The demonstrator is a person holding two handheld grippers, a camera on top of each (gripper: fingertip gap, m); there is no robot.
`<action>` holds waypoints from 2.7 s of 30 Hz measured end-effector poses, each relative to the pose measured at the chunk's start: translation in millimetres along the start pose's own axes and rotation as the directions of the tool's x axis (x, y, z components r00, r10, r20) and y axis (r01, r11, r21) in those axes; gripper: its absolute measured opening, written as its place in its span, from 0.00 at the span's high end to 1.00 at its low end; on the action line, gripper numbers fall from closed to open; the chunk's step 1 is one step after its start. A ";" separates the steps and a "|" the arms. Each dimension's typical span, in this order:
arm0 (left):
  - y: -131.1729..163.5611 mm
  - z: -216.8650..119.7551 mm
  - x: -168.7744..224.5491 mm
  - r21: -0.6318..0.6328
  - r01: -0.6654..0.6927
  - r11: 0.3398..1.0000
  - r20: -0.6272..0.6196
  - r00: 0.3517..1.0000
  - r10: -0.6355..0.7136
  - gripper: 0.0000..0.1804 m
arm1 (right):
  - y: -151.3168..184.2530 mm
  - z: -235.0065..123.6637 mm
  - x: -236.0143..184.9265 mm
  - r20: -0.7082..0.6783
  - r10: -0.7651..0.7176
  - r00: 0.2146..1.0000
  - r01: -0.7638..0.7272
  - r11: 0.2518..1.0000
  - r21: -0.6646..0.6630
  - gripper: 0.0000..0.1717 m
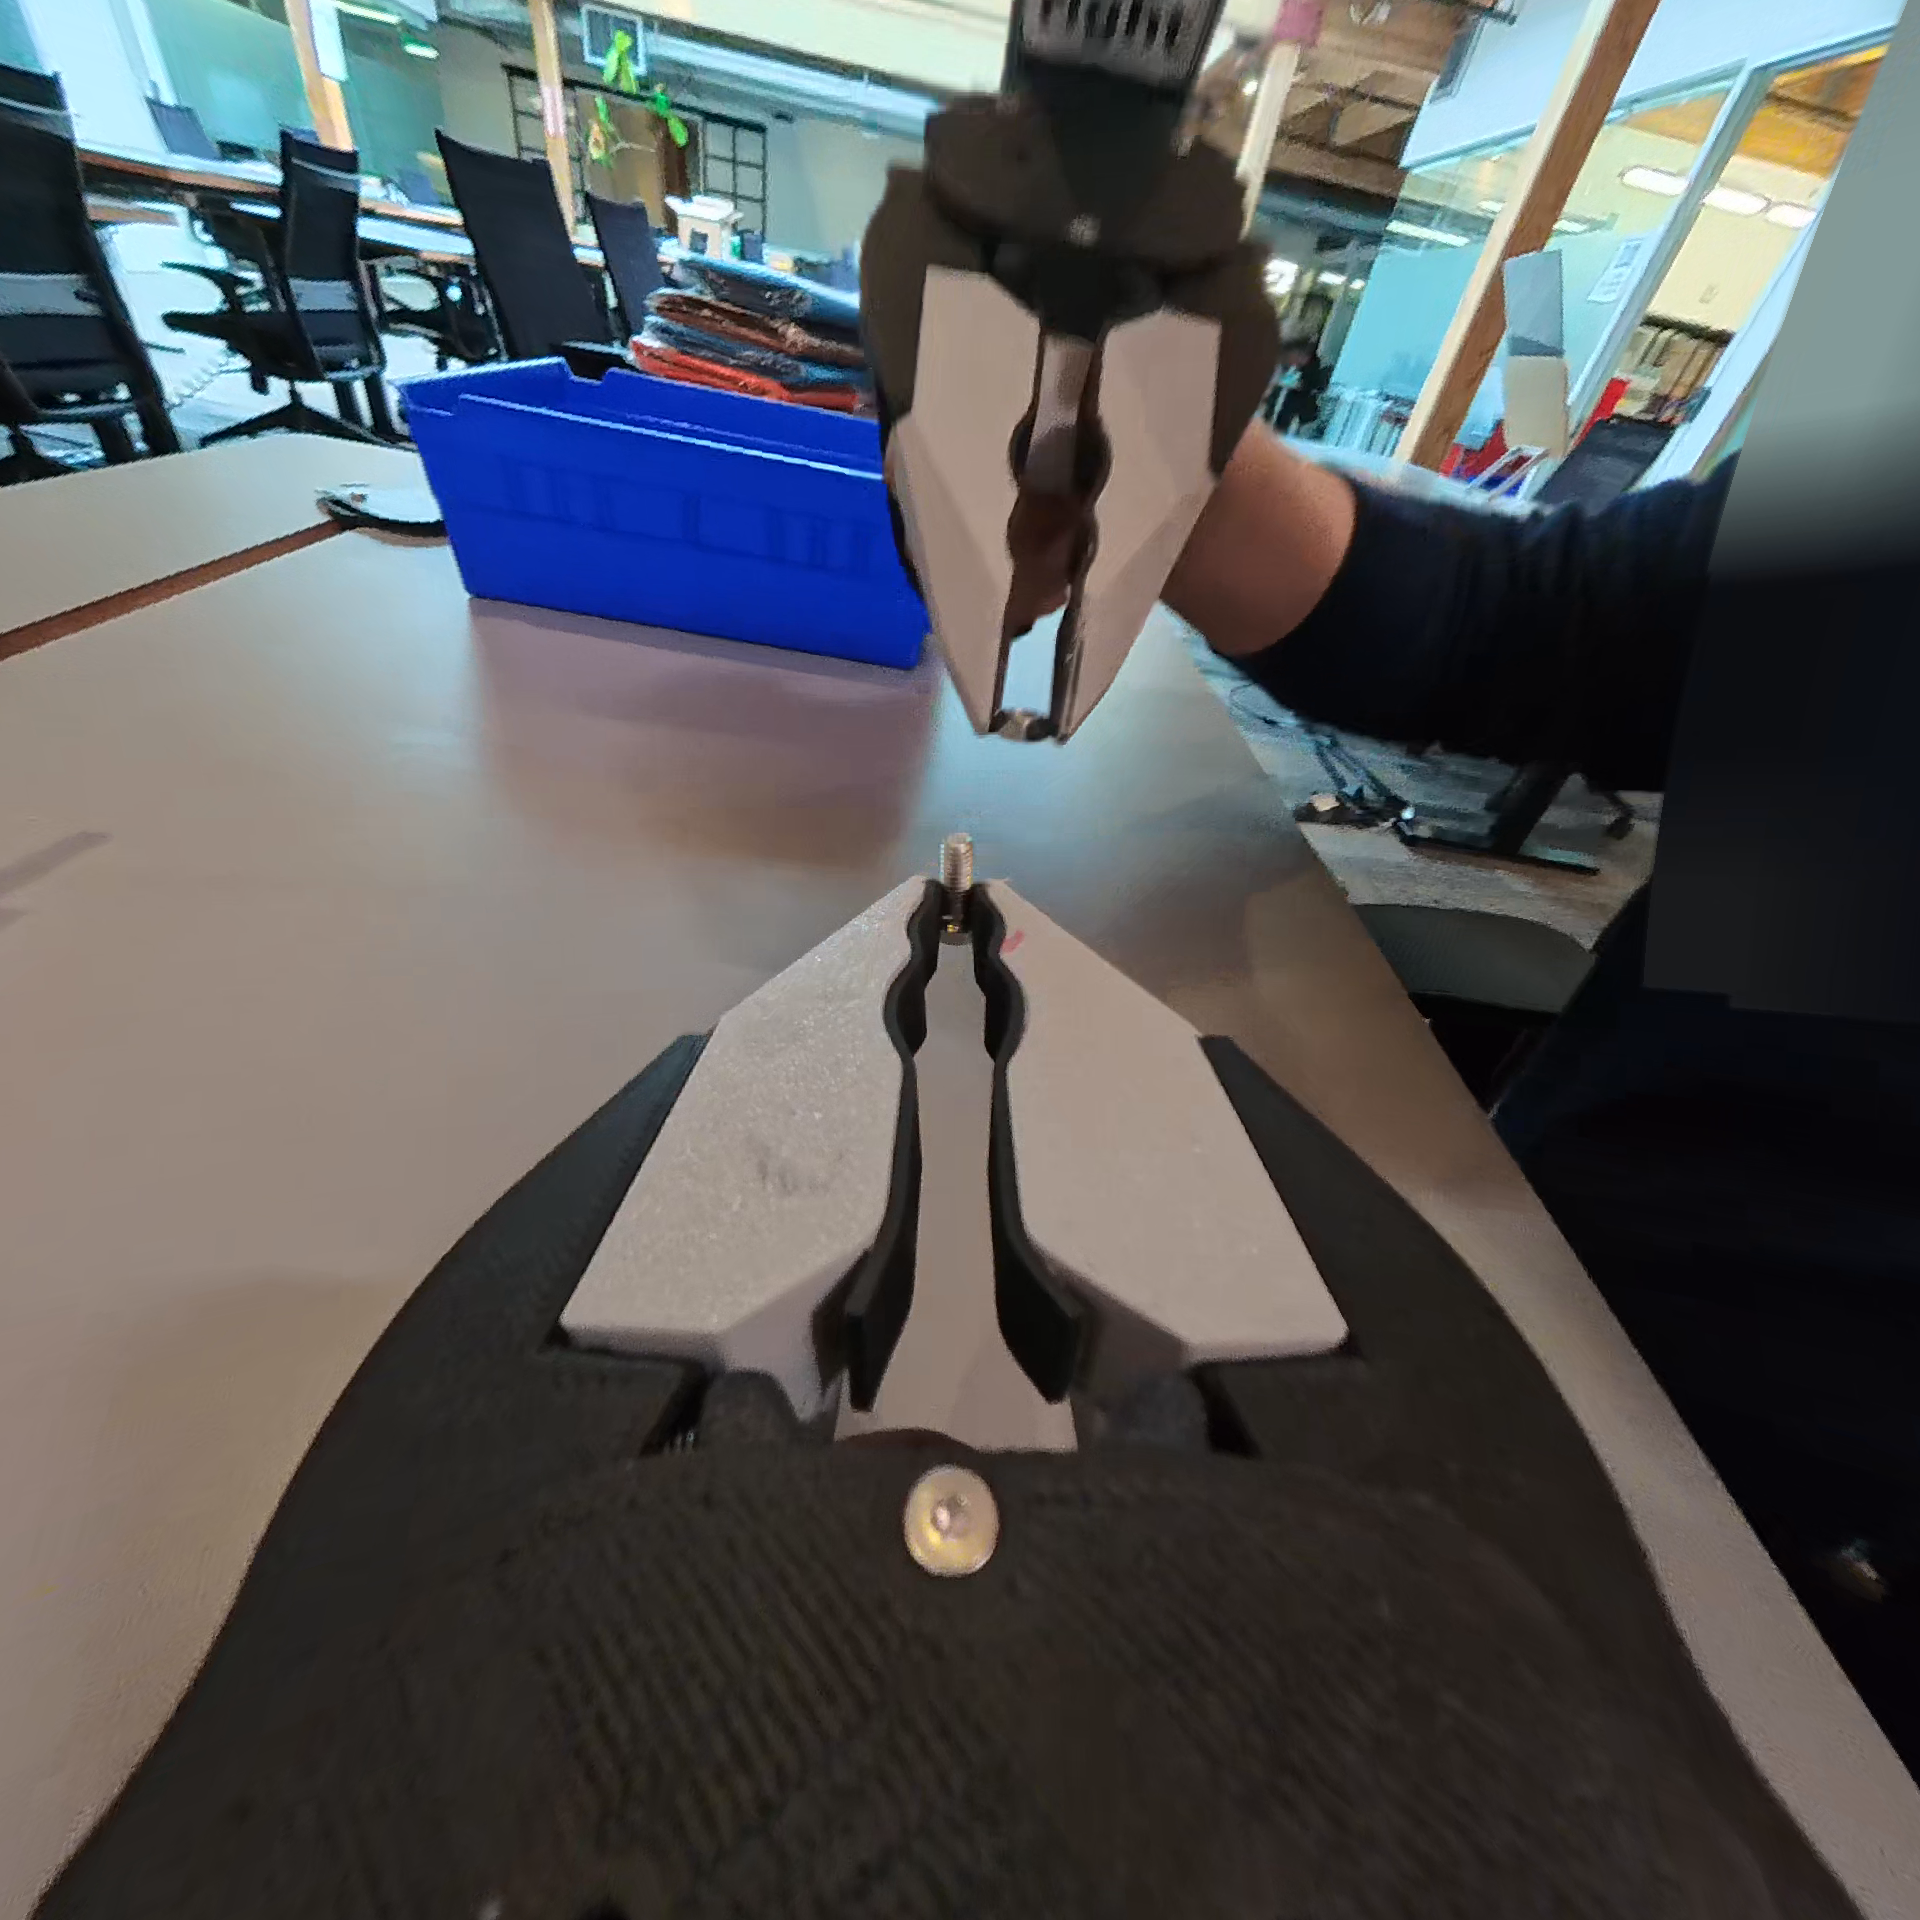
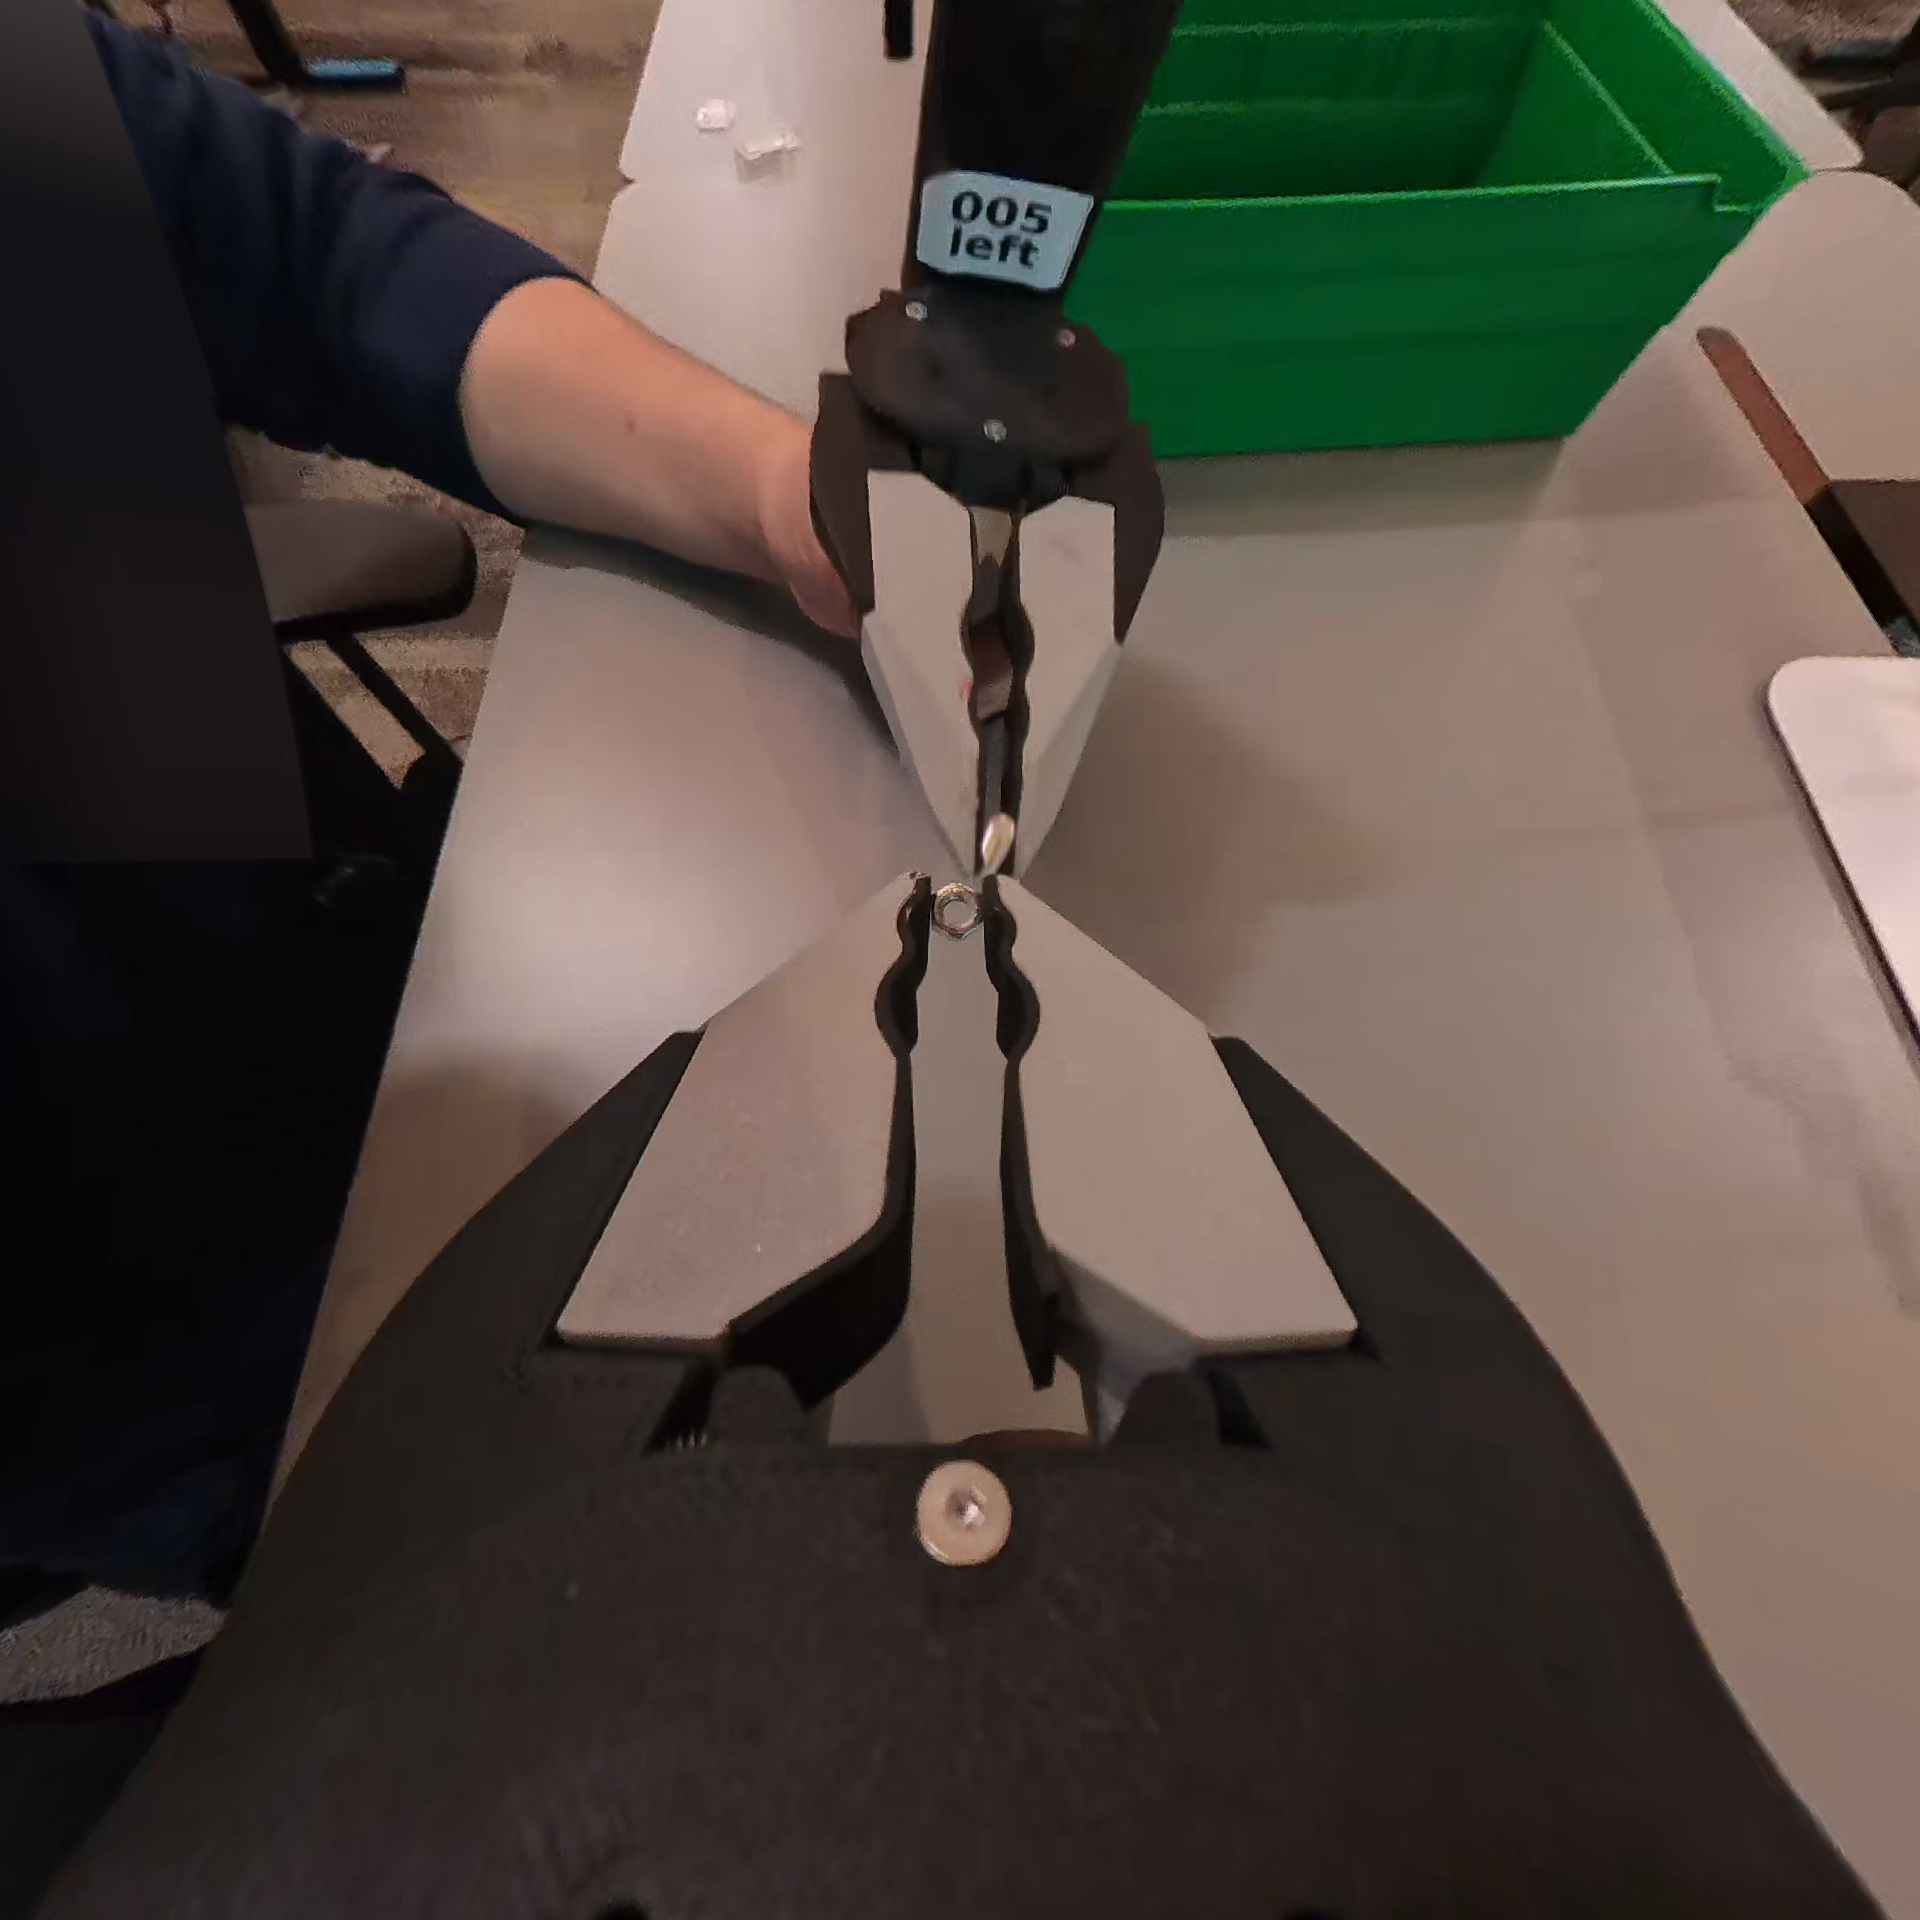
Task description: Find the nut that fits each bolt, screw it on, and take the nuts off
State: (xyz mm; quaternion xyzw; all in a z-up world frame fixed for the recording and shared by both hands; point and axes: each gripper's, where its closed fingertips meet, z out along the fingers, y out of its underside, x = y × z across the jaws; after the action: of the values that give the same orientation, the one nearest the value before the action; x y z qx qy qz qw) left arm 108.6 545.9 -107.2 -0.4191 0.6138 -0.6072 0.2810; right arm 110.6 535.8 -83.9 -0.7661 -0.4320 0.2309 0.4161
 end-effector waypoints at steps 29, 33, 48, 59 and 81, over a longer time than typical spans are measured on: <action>-2.8 0.9 4.2 -0.025 -0.064 0.998 0.039 0.997 0.065 0.98 | -4.3 27.1 4.4 0.062 -0.036 0.997 0.046 0.984 -0.174 0.96; -5.8 -0.7 3.7 -0.008 -0.045 0.999 0.035 0.998 0.045 0.98 | -4.6 27.2 5.6 0.061 -0.025 0.998 0.035 0.987 -0.154 0.96; -8.6 -1.7 4.2 0.015 -0.038 0.999 0.027 0.999 0.038 0.98 | -18.1 14.7 2.3 0.065 0.013 0.998 -0.017 0.998 0.054 0.83; -12.3 -0.3 10.7 0.044 -0.063 0.997 0.008 0.998 0.062 0.98 | -20.9 13.0 -4.9 0.049 0.080 0.996 -0.091 0.941 0.325 0.79; -17.6 -5.0 1.9 0.066 -0.045 0.997 0.059 0.997 0.041 0.98 | -20.9 16.3 -1.1 0.040 0.107 0.994 -0.114 0.930 0.350 0.79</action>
State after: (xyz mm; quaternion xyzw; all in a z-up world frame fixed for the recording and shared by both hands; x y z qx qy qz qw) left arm 106.5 548.3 -89.1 -0.4135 0.5934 -0.6089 0.3257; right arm 88.6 547.8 -75.4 -0.6999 -0.3443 0.3352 0.5285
